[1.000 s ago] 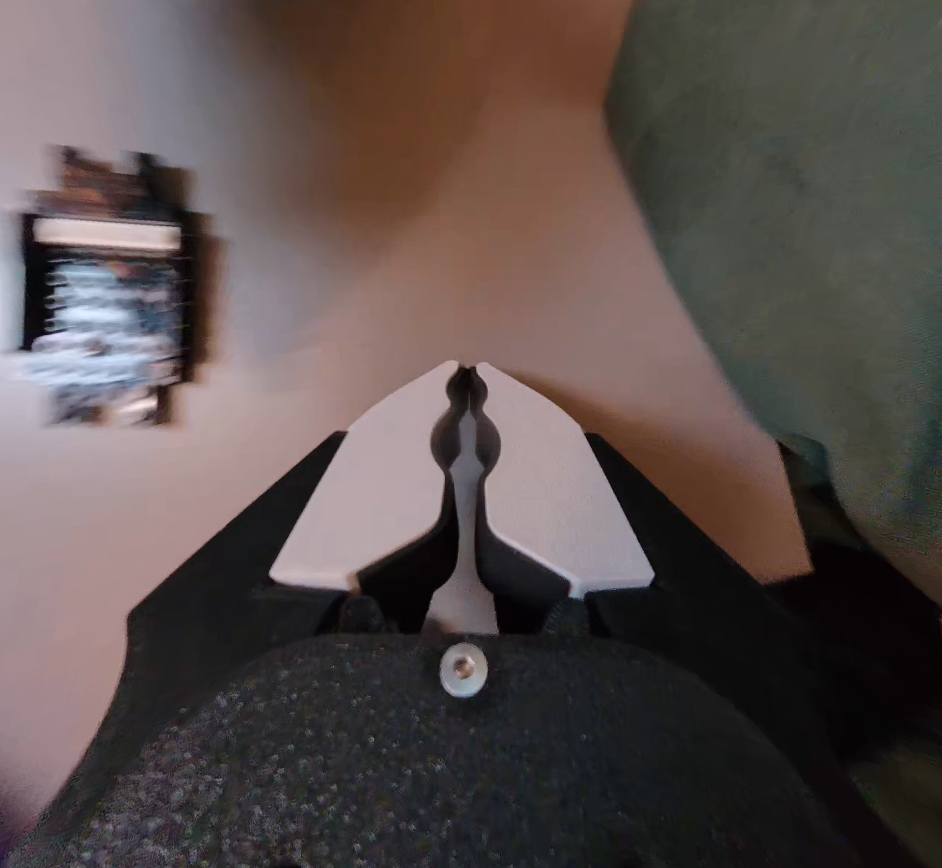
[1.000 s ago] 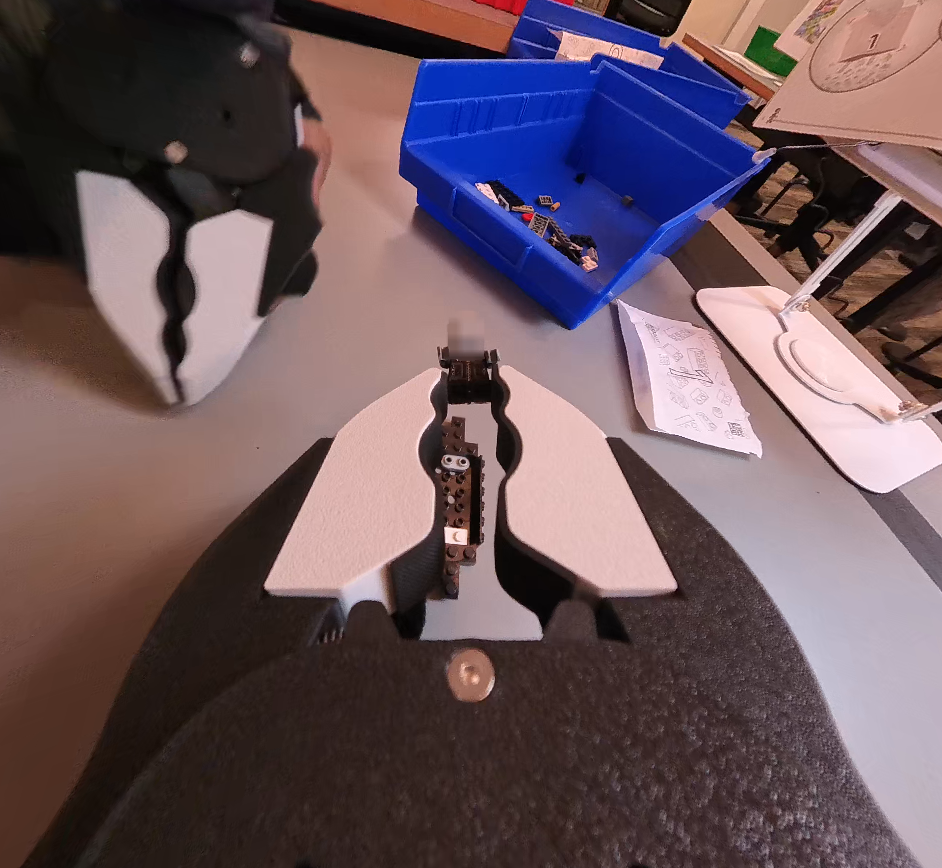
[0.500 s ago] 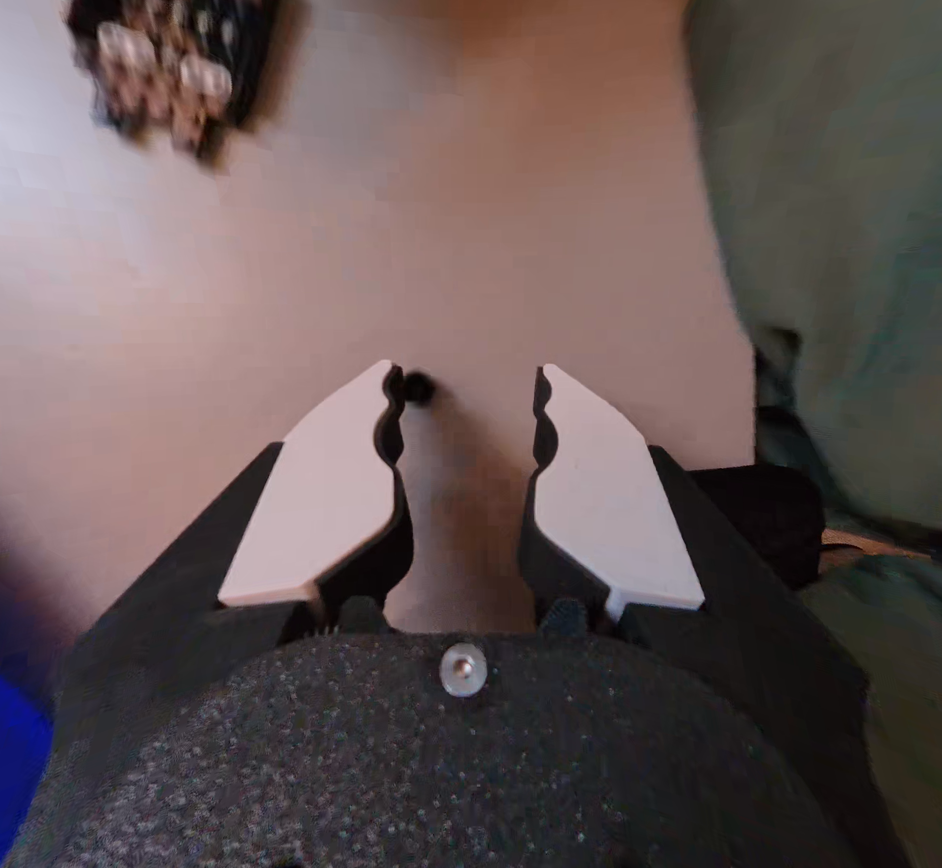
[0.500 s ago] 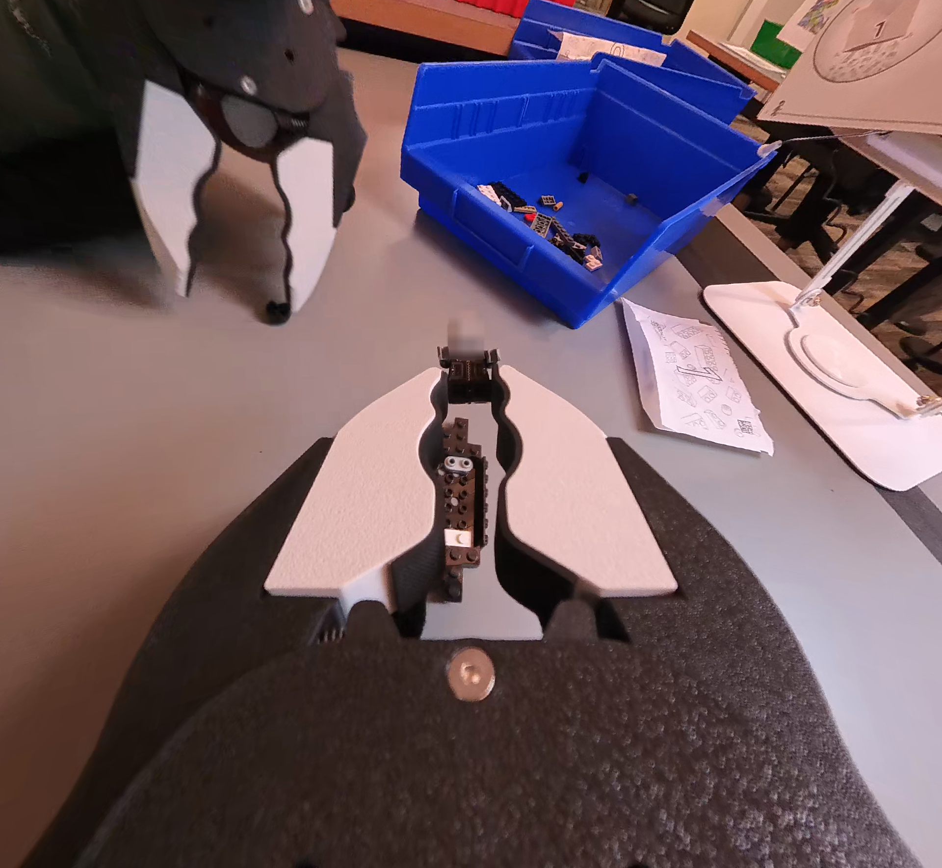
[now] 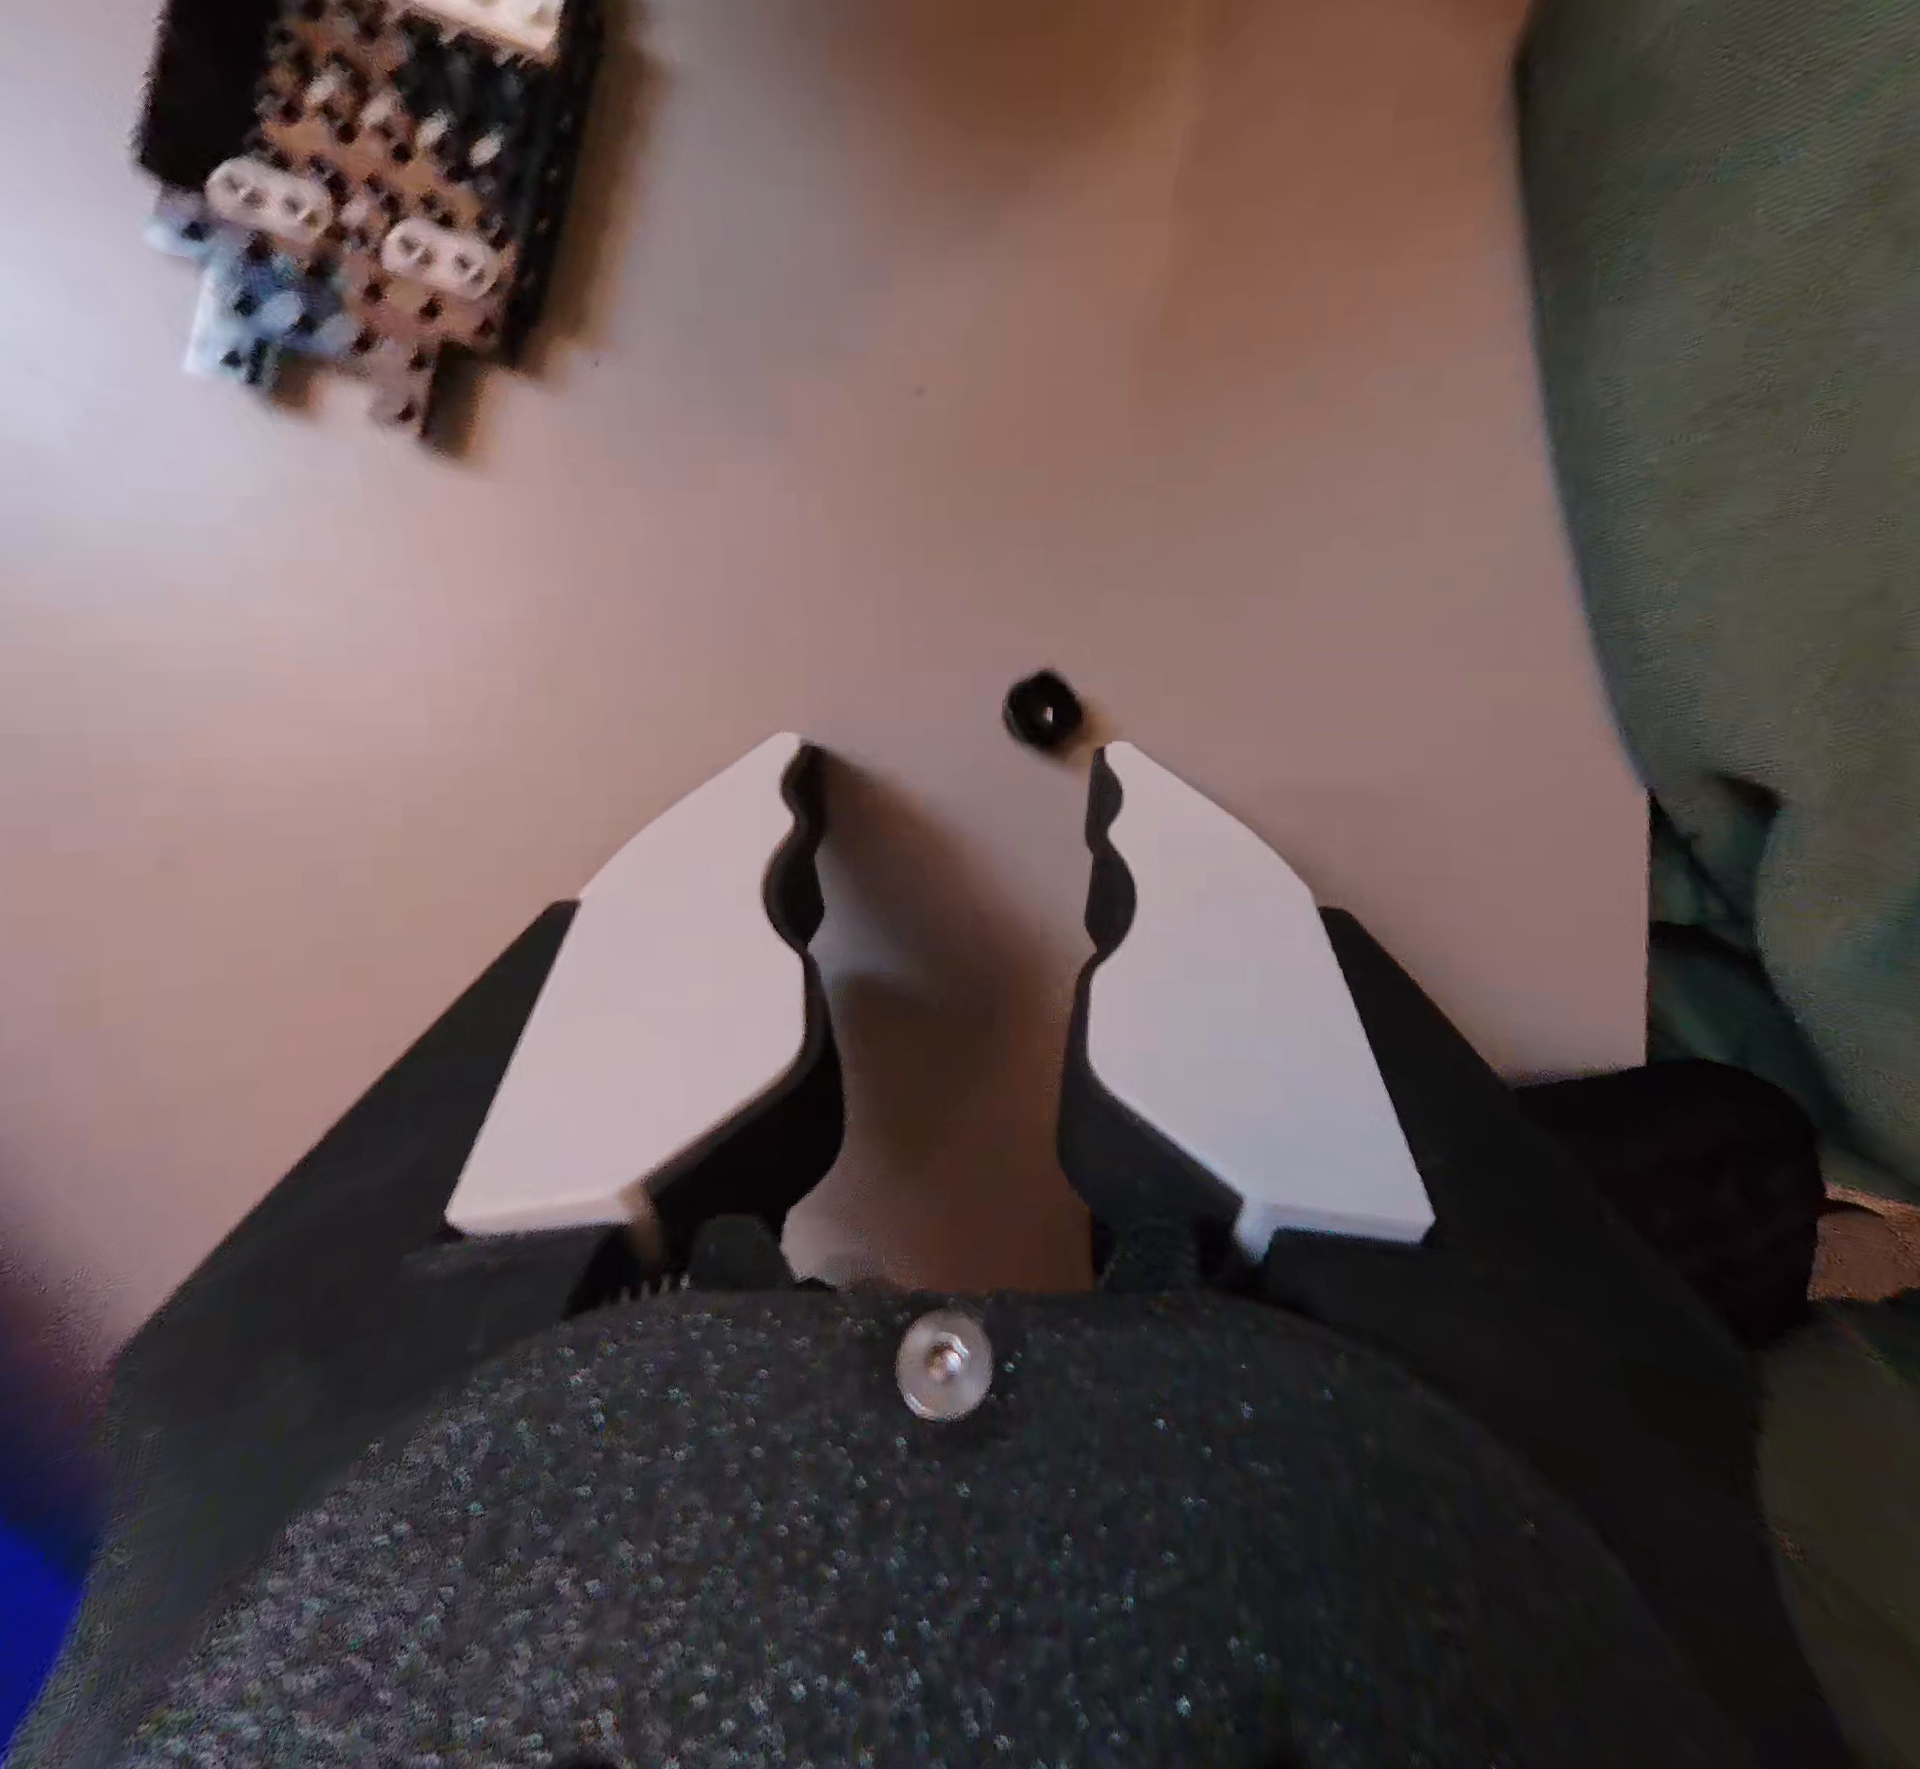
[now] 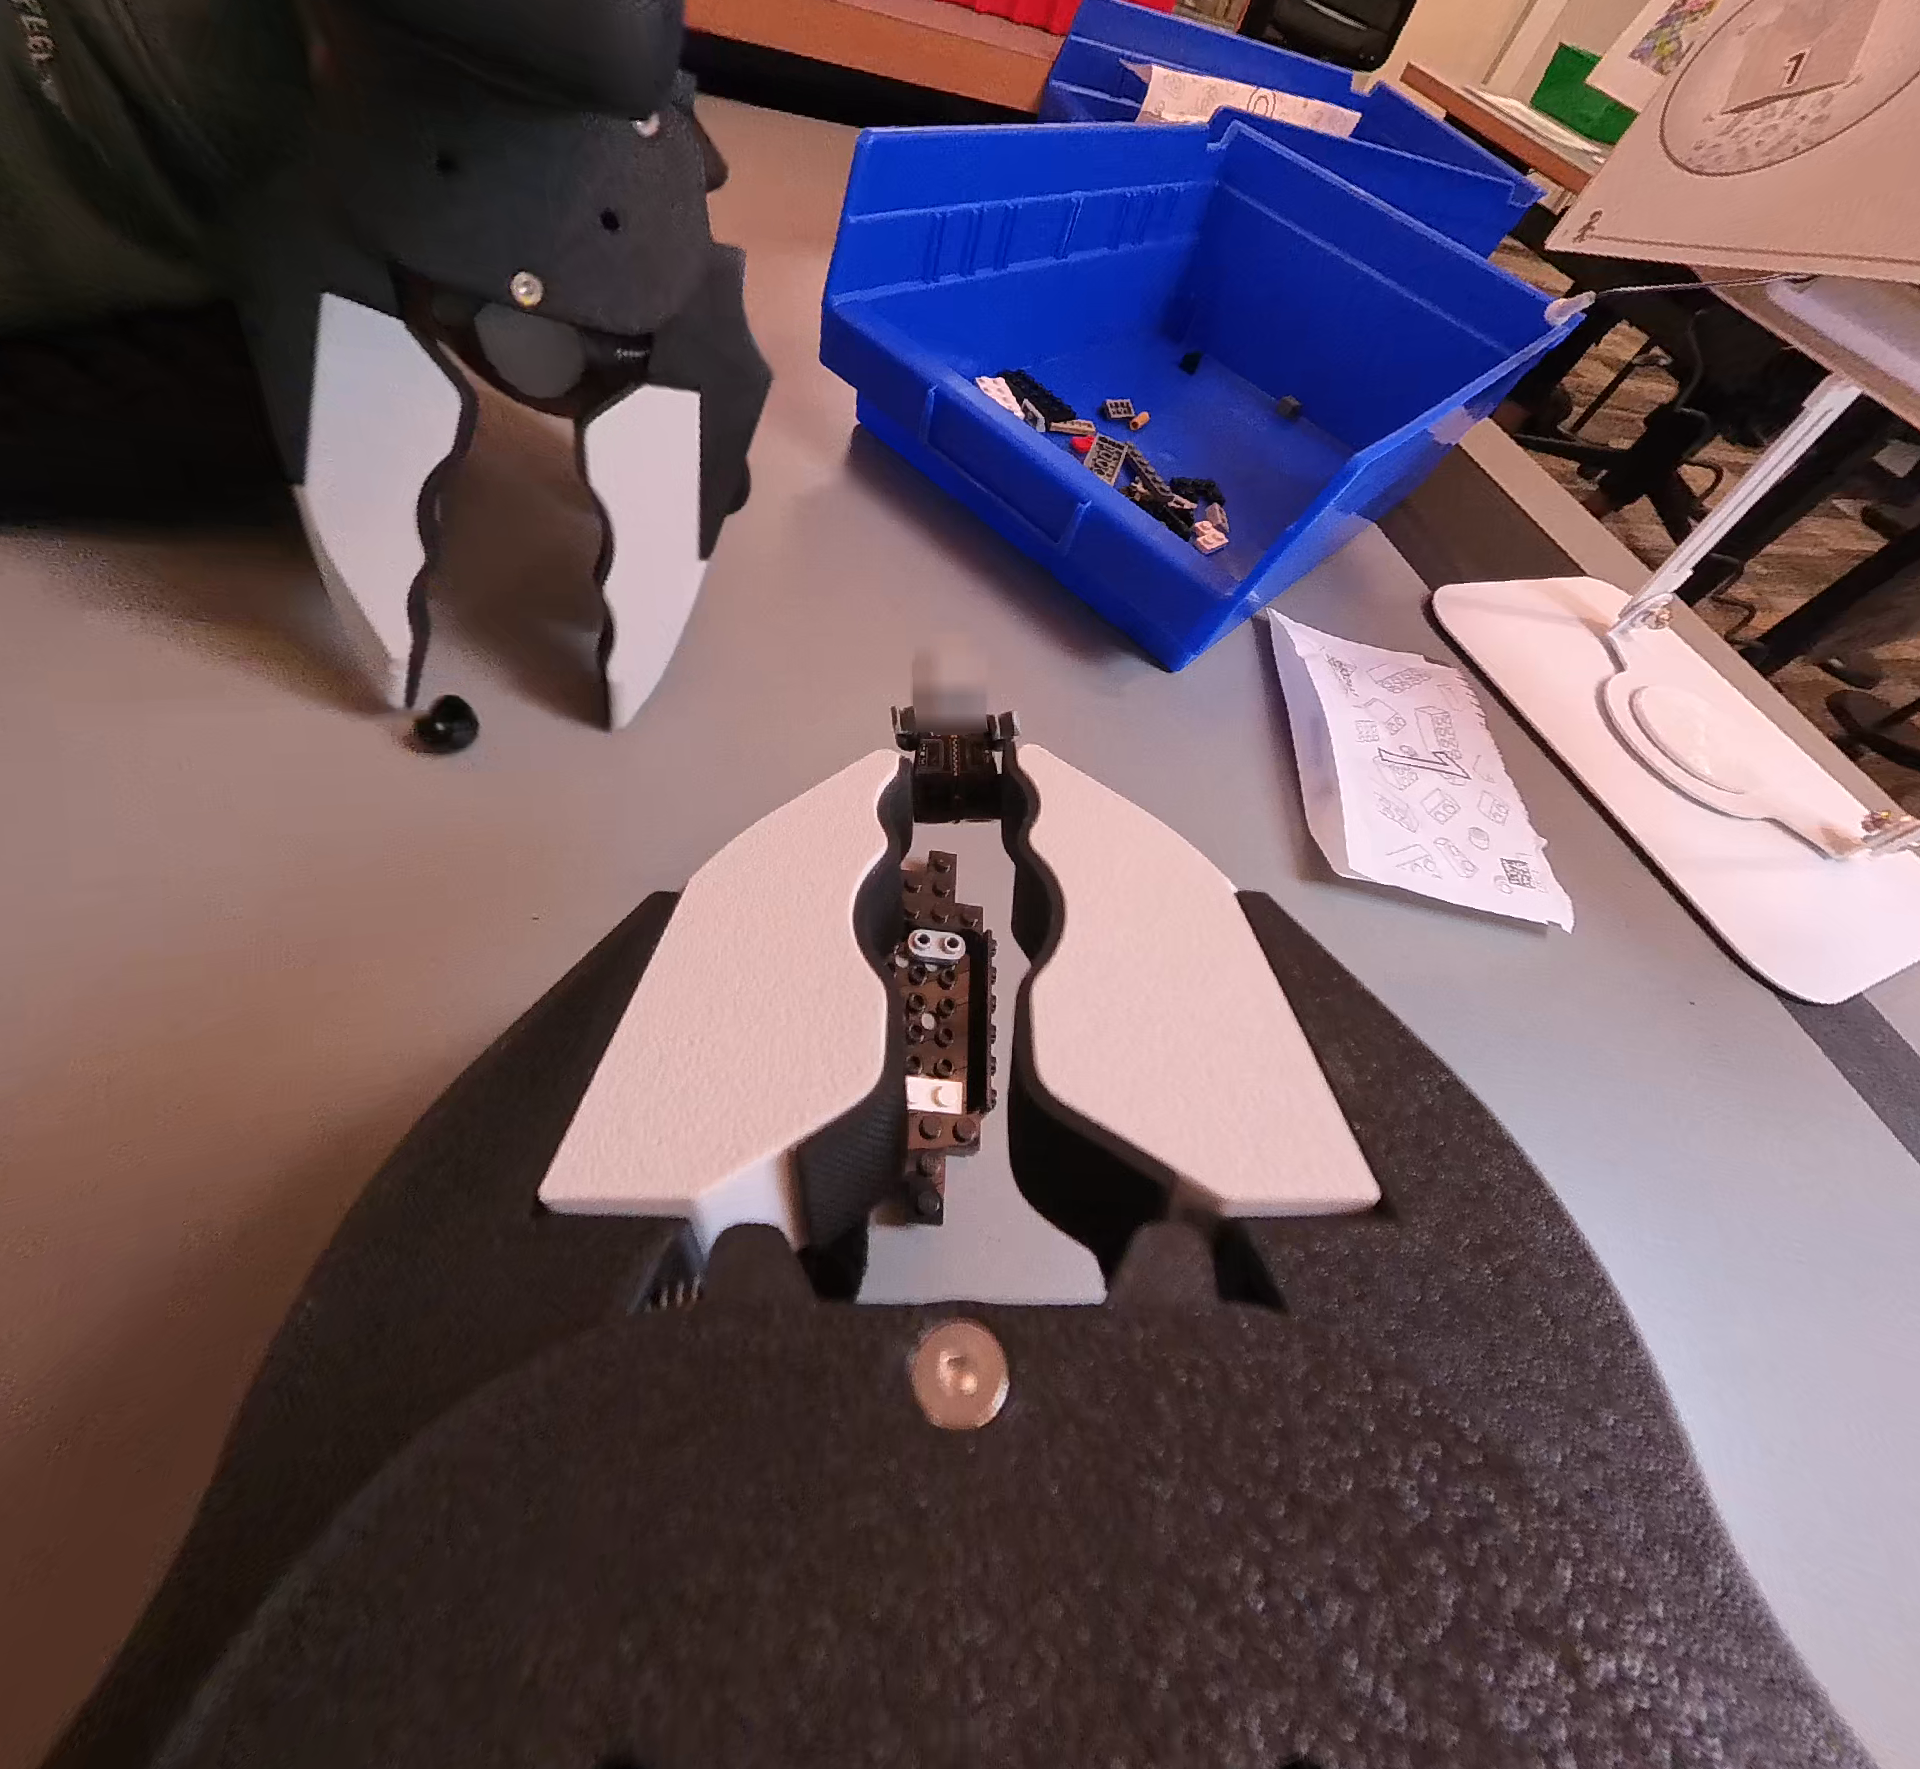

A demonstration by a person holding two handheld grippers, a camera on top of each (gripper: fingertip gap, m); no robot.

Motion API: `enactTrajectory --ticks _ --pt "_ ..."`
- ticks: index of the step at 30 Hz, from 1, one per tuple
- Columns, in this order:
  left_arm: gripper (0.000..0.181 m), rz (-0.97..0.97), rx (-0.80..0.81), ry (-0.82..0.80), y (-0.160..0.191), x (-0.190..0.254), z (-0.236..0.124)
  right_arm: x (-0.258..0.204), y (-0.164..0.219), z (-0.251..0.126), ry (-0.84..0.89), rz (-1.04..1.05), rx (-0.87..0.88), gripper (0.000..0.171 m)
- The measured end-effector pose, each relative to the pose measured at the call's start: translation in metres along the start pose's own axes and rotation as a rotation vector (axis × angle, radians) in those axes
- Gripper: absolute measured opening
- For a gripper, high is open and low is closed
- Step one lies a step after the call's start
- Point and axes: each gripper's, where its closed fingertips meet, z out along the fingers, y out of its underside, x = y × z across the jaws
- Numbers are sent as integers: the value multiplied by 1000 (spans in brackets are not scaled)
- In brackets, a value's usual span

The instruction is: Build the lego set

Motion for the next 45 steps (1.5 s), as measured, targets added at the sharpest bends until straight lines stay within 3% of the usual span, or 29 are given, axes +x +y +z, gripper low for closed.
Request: enactTrajectory --ticks 2,4,21,26,27,29,33,40,43,45 --pt "35 47 9 41 -9 10 7 0 0 0 1 -1 -1 16" --pt "0 89 -30 60 -8 14 11 0 0 -1 3 -3 0 16" --pt "0 90 -48 24 -4 7 8 -1 0 0 -1 -6 0 16" --pt "0 93 23 5 -14 6 -2 0 0 0 0 -5 0 16" --pt "15 85 35 -5 -15 5 -6 0 0 0 1 -5 0 16" --pt "28 61 23 -16 -11 6 -13 0 0 0 0 -4 0 16" --pt "42 22 -57 -30 6 7 -15 0 1 1 -2 0 -3 16" --pt "13 15 -170 -26 23 7 -7 0 2 2 -1 0 -6 16" --pt "14 30 -154 -44 19 8 -14 0 1 1 0 -1 -3 16" --pt "14 42 -100 -138 10 -5 -24 0 1 1 1 0 -1 16"
